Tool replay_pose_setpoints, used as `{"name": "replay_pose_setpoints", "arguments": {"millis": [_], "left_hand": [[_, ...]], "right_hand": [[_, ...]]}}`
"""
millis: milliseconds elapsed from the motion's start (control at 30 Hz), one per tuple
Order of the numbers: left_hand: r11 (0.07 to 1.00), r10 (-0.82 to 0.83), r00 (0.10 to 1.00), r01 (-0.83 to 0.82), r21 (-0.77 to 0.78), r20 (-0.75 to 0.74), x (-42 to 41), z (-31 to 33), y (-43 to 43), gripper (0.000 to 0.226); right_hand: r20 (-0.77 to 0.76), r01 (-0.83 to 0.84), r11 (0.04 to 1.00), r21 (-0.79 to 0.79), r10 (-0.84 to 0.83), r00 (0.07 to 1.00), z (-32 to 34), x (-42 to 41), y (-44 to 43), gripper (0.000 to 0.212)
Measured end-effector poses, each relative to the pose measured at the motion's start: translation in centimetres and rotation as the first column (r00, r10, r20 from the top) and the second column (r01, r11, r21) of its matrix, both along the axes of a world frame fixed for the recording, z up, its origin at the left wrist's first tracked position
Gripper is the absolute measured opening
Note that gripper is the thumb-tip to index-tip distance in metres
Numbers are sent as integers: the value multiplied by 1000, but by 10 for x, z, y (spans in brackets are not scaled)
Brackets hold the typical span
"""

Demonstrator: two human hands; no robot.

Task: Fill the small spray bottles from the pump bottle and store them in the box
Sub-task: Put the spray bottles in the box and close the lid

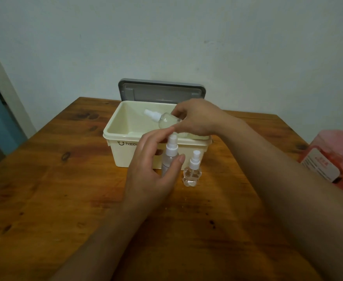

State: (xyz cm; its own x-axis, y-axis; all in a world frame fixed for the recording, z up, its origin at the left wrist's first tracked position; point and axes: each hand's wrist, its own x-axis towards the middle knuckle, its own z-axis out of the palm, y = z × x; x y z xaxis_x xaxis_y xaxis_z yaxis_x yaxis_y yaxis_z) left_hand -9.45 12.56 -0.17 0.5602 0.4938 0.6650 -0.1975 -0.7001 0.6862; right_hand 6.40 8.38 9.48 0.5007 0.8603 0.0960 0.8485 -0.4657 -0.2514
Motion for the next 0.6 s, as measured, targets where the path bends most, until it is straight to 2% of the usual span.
{"name": "replay_pose_setpoints", "arguments": {"millis": [233,433,600], "left_hand": [[1000,26,999,-26,-3,-31,2,-2,-1,56],[1000,27,999,-27,-10,-40,2,-2,-1,59],[999,30,996,-32,-30,-81,2,-4,-1,60]], "right_hand": [[49,-35,956,-290,51,998,-17,14,32,27],[61,-62,934,-352,89,994,-34,27,49,12],[53,-93,914,-394,123,991,-39,32,55,10]]}}
